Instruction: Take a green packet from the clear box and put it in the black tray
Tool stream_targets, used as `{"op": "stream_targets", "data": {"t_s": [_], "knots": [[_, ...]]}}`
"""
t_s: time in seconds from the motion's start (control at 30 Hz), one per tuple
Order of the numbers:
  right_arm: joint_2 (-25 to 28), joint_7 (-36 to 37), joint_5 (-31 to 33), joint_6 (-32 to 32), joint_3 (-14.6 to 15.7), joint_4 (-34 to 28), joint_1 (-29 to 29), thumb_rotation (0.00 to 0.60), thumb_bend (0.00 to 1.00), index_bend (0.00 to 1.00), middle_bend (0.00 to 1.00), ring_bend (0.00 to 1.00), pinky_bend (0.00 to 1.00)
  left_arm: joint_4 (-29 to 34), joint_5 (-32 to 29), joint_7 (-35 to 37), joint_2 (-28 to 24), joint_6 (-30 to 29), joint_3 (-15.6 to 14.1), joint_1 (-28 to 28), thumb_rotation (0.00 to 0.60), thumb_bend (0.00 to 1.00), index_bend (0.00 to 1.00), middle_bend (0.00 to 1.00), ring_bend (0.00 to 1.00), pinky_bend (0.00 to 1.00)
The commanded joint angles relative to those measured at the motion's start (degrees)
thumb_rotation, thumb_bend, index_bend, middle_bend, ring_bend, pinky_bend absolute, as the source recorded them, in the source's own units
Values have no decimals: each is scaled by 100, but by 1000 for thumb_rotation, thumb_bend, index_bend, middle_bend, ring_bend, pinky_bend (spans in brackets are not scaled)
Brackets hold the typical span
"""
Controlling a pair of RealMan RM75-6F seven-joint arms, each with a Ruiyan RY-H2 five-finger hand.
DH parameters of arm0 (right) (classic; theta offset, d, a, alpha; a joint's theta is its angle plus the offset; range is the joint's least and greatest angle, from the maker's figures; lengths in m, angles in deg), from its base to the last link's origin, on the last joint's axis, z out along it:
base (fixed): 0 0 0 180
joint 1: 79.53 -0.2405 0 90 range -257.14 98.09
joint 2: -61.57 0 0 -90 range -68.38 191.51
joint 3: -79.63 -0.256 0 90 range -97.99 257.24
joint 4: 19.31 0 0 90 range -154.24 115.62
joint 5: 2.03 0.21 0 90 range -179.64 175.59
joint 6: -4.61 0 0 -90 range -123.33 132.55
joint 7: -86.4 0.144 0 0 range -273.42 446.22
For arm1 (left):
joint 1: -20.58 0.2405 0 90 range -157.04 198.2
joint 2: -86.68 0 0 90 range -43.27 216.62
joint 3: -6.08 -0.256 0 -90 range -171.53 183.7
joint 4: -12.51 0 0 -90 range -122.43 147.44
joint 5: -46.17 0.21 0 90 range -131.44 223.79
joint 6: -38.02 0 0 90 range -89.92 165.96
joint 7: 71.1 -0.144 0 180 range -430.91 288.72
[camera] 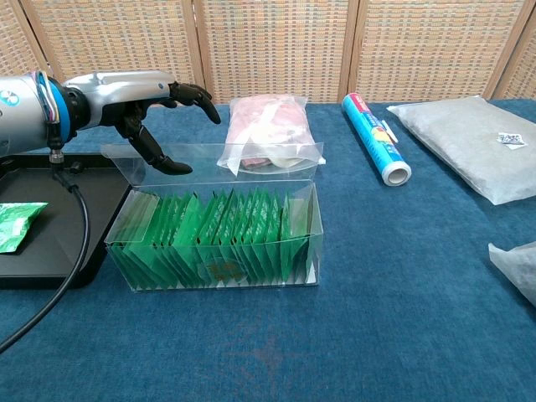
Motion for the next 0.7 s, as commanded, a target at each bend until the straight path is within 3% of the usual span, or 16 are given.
{"op": "stream_targets", "data": {"t_s": [0.03, 0.53, 0.7], "knots": [[-4, -2, 4, 6, 2, 2, -2, 600, 0, 0, 0, 0, 0, 0, -290, 302, -164, 267, 61, -120, 600, 288, 229, 0, 0, 0], [-66, -108, 71, 133, 25, 61, -39, 600, 0, 0, 0, 0, 0, -499, -1146, 1122, -693, 1253, 193, -694, 600, 344, 240, 0, 0, 0], [-108, -175, 96, 200, 38, 89, -66, 600, 0, 0, 0, 0, 0, -732, -1383, 1415, -719, 1614, 79, -868, 600, 361, 330, 0, 0, 0]]}}
